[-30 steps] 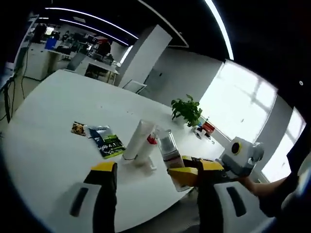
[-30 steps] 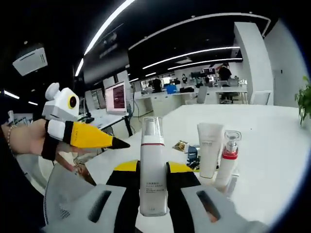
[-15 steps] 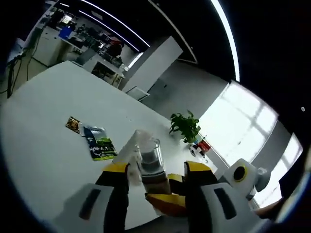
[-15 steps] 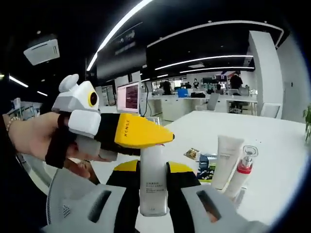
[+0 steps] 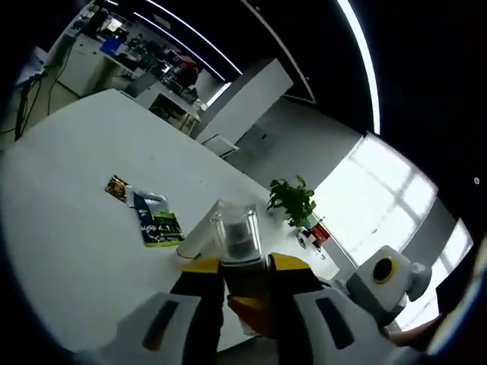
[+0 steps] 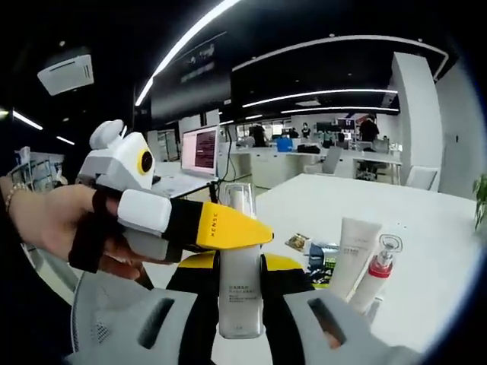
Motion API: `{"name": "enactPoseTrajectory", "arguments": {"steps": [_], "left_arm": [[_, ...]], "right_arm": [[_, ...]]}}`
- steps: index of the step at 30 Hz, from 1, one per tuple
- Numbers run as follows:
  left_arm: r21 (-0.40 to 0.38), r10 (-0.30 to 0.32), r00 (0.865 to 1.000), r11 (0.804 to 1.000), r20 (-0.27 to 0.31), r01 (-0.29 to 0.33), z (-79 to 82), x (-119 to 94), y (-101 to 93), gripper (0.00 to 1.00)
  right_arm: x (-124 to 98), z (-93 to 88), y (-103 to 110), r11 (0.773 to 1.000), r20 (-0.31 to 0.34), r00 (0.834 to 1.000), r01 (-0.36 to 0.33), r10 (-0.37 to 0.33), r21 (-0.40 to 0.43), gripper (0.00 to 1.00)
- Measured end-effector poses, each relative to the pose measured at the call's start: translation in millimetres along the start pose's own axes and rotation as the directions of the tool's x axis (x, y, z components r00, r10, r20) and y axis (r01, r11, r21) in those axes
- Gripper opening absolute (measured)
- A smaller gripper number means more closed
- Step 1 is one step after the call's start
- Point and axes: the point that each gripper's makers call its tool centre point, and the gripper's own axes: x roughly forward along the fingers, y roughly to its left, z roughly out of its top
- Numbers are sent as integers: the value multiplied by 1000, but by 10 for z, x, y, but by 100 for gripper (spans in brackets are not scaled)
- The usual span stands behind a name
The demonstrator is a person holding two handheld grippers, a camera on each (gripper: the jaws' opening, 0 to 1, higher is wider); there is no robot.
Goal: Arrange the skincare products in the storage area until every visible bottle or jar stands upright without overlapping.
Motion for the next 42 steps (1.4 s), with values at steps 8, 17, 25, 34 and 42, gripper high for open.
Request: {"name": "enactPoseTrajectory", "arguments": {"steps": [8,17,25,34,42], "left_arm": [[14,-183,982,983,-46,184,85,-115,-202,15],[173,-496,855,838,-152,517,300,-374,-787,15],[153,-665,702,689,-253,708,311,-619,-1164,15],[197,-672,720,693,-176,694,474,-538,-1198,15],[194,-540,838,816,-84,545,554,-336,-1033,18]], "right_arm": [[-81,172,140,965,79,976,-213,203,151,23],[-255,552,434,840,128,853,-521,506,151,27],[-522,767,709,689,127,703,-711,700,140,25],[-439,889,597,801,182,821,-570,542,182,22],[-309,844,321,909,117,928,-371,354,190,22]]}}
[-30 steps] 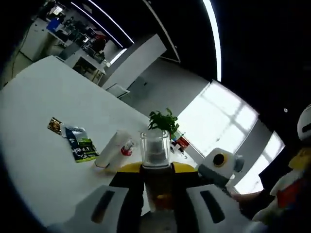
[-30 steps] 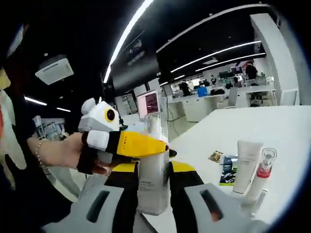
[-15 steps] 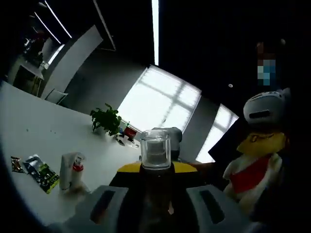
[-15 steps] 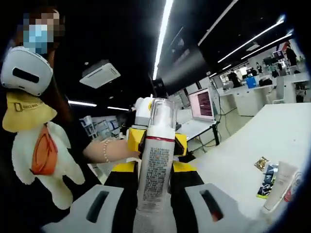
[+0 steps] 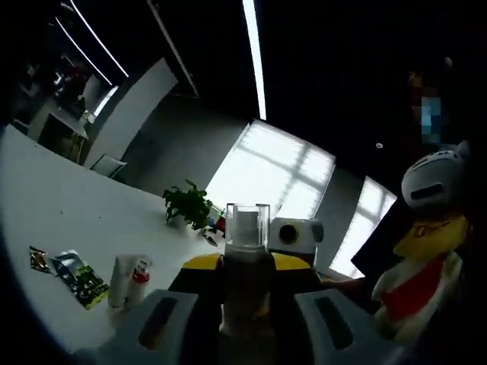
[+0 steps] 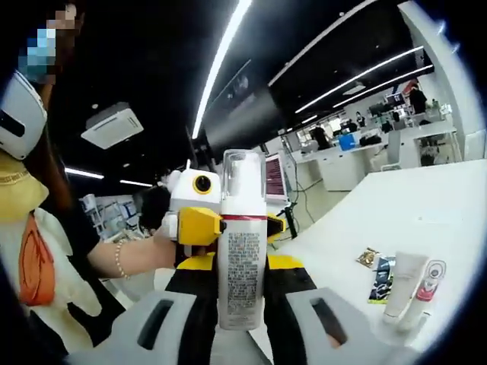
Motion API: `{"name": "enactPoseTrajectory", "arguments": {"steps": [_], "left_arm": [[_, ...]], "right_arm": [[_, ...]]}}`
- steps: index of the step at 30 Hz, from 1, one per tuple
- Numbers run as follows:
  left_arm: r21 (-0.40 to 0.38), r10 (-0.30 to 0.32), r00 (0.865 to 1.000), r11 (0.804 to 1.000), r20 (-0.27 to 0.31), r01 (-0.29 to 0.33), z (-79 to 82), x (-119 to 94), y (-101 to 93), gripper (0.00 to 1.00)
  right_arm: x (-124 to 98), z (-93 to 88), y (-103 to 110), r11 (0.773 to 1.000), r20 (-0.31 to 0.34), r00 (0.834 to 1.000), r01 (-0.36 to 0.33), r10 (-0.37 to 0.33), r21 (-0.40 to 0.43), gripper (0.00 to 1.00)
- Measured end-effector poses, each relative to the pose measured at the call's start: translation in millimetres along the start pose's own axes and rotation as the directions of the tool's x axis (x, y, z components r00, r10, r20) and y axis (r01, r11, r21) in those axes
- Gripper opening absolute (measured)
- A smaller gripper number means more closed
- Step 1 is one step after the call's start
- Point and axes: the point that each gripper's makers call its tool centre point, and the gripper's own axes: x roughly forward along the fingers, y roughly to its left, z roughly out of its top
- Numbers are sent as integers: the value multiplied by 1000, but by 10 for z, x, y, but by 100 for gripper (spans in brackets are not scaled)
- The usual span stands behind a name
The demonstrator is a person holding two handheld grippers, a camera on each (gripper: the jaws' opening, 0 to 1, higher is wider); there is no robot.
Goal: Arrange the skincare products in the storage area until every visible bottle or jar stands upright without overlapping.
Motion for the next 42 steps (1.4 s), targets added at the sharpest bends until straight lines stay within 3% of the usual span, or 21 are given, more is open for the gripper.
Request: {"name": "enactPoseTrajectory", "arguments": {"steps": [3,6,9,10,11,12,13,14,17,20,22,25,26,27,28,29,32,34,36,39,42], "left_arm": [[17,141,990,990,13,-141,-11,38,167,18],[33,311,950,950,2,-311,-85,52,358,18],[28,386,921,922,48,-387,-62,28,432,17],[-9,423,904,906,65,-423,-64,-1,477,17],[-9,439,895,898,77,-440,-55,-19,500,16],[-13,519,847,853,112,-521,-50,-98,587,16],[-23,546,832,837,93,-547,-108,-123,610,16],[-14,557,826,830,86,-558,-141,-138,625,16],[-30,556,824,830,108,-556,-153,-162,572,16],[-52,548,828,836,118,-546,-141,-182,573,16],[-63,532,839,847,117,-528,-139,-203,596,16],[-83,443,890,896,104,-437,-129,-188,514,16],[-80,410,908,911,88,-404,-133,-185,487,16],[-63,389,918,921,77,-385,-126,-197,473,16],[-34,362,929,932,70,-361,-118,-190,435,16],[-8,327,944,945,49,-327,-127,-171,378,16],[117,223,975,968,13,-223,-90,-126,179,16],[133,143,990,981,9,-143,-52,-115,44,16],[139,71,997,987,28,-74,11,-104,-87,16],[214,-27,1000,976,-1,26,46,-99,-281,16],[274,-106,992,954,-64,120,34,-102,-443,16]], "right_arm": [[26,-49,-200,993,-41,993,110,-112,-51,21],[77,-135,-341,961,-97,966,221,-239,-166,21],[133,-161,-403,910,-83,937,304,-339,-282,22],[142,-156,-431,870,-57,922,339,-383,-358,22],[154,-172,-439,840,-45,913,352,-405,-413,22],[165,-187,-448,807,-31,904,364,-426,-466,22],[175,-246,-443,792,-47,897,363,-440,-490,23],[168,-289,-449,782,-50,888,375,-458,-497,23],[143,-288,-411,790,-26,892,385,-451,-477,23],[132,-270,-385,775,-13,891,387,-453,-500,23],[130,-272,-388,773,-21,896,372,-444,-514,23],[127,-260,-321,752,-31,926,287,-377,-593,24],[111,-250,-276,763,-38,942,247,-334,-598,25],[108,-266,-219,792,-54,957,202,-283,-576,25],[90,-275,-141,840,-71,975,143,-210,-524,26],[65,-256,-123,846,-73,981,115,-179,-521,27],[-19,-166,-31,902,-71,995,39,-77,-429,27],[-73,-89,43,935,-74,997,-28,2,-352,26],[-96,-26,114,950,-70,995,-85,67,-300,26],[-93,25,199,952,-72,983,-181,168,-248,25],[-104,35,352,939,-104,957,-287,271,-188,24]]}}
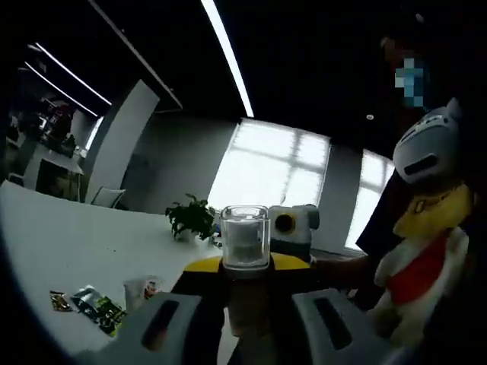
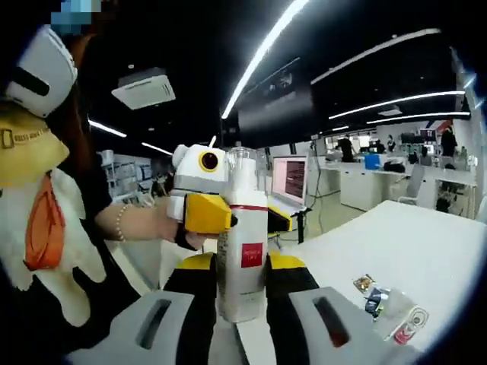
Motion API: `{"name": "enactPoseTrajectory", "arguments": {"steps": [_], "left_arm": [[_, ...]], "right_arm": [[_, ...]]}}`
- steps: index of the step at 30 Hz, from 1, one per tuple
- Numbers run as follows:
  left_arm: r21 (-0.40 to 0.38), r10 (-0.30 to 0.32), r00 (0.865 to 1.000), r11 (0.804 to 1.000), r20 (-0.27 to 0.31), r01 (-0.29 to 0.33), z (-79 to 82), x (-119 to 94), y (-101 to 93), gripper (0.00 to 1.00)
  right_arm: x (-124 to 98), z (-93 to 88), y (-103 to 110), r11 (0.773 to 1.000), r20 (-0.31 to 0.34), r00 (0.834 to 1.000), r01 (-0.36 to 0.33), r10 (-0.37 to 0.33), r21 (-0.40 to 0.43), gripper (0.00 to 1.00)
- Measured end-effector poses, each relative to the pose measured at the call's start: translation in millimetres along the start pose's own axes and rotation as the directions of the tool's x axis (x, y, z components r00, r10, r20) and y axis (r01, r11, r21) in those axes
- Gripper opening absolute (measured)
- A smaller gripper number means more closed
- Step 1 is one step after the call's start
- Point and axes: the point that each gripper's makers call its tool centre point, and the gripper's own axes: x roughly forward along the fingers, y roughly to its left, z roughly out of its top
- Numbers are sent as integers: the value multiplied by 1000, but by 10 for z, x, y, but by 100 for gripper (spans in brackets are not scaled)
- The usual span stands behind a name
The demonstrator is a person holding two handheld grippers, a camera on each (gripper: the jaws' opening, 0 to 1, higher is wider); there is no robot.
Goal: Arrange the skincare products in the storage area until every visible bottle or jar stands upright without overlapping.
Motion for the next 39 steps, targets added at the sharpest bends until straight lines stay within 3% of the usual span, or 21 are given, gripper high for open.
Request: {"name": "enactPoseTrajectory", "arguments": {"steps": [2,4,8,12,17,23,26,28,30,31,32,36,38,39], "left_arm": [[57,-54,998,997,-36,56,-14,-4,-97,16],[66,-71,996,995,-47,74,-12,-9,-138,16],[52,-75,997,996,-8,75,54,-31,-117,16],[37,-28,998,999,62,26,165,-18,-35,16],[19,52,995,998,84,-54,213,-13,78,17],[-13,195,978,981,75,-194,157,-52,336,18],[-35,300,952,954,64,-299,104,-76,476,18],[-65,382,923,923,53,-378,44,-88,567,18],[-71,426,902,904,64,-422,14,-78,601,17],[-84,458,886,888,71,-453,4,-82,631,17],[-102,466,882,883,64,-459,-13,-80,638,16],[-126,534,844,841,47,-525,-66,-97,709,16],[-126,551,833,830,44,-543,-96,-92,716,15],[-116,572,819,817,43,-564,-104,-109,740,15]], "right_arm": [[12,8,109,998,-26,998,-57,57,-12,23],[15,16,146,997,-48,996,-76,74,-34,22],[28,100,149,997,-29,999,-45,43,-65,22],[46,173,59,997,10,1000,23,-22,-72,21],[43,212,-54,994,34,995,97,-96,-48,21],[51,135,-287,962,17,962,273,-272,-23,21],[15,75,-440,920,2,921,388,-389,-52,21],[-26,17,-559,874,-27,878,473,-478,-108,21],[-33,-23,-635,837,-42,843,525,-537,-154,21],[-37,-23,-638,820,-41,826,549,-562,-162,21],[-45,-31,-646,808,-44,815,564,-578,-173,21],[-83,-94,-718,743,-53,759,618,-649,-255,21],[-97,-110,-745,712,-47,737,633,-674,-304,21],[-77,-132,-742,711,-50,735,634,-677,-305,21]]}}
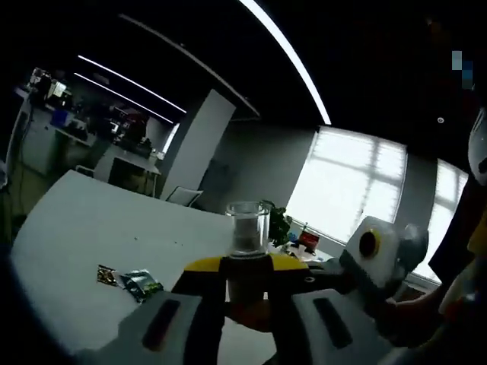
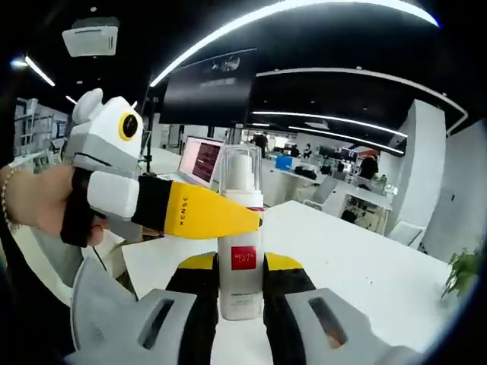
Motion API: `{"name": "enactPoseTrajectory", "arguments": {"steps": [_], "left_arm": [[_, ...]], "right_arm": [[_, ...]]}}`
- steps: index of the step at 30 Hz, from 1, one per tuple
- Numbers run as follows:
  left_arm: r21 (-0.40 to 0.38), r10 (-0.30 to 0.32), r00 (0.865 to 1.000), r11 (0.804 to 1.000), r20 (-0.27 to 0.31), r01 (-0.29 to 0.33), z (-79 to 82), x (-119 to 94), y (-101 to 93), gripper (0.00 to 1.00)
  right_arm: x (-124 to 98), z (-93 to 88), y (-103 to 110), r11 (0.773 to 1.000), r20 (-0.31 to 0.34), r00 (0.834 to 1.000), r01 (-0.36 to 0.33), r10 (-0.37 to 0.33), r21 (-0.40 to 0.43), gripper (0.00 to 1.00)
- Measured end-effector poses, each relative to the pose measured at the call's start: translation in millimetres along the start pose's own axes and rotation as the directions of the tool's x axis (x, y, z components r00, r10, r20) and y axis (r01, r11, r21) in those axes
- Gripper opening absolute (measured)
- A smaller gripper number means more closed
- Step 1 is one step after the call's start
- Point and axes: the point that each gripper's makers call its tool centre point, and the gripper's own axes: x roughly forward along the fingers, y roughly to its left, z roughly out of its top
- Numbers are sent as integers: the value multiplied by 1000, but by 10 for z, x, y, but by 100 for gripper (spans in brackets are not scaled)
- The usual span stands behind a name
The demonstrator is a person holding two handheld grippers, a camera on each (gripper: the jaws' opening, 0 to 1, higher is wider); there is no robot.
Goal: Arrange the skincare products in the storage area until every visible bottle or jar stands upright without overlapping.
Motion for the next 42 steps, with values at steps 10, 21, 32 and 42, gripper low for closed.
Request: {"name": "enactPoseTrajectory", "arguments": {"steps": [10,21,32,42], "left_arm": [[-2,75,996,997,-57,-76,-125,-93,138,14],[130,-63,982,988,-180,87,-325,-271,-31,14],[239,-153,956,947,-251,214,-448,-489,-173,14],[249,-247,916,910,-315,331,-650,-487,-295,14]], "right_arm": [[69,-134,150,999,-11,999,-37,37,-16,22],[-67,-243,498,955,27,955,-296,297,-26,26],[-363,-235,450,848,65,846,-531,529,7,43],[-557,179,329,729,129,728,-683,673,49,50]]}}
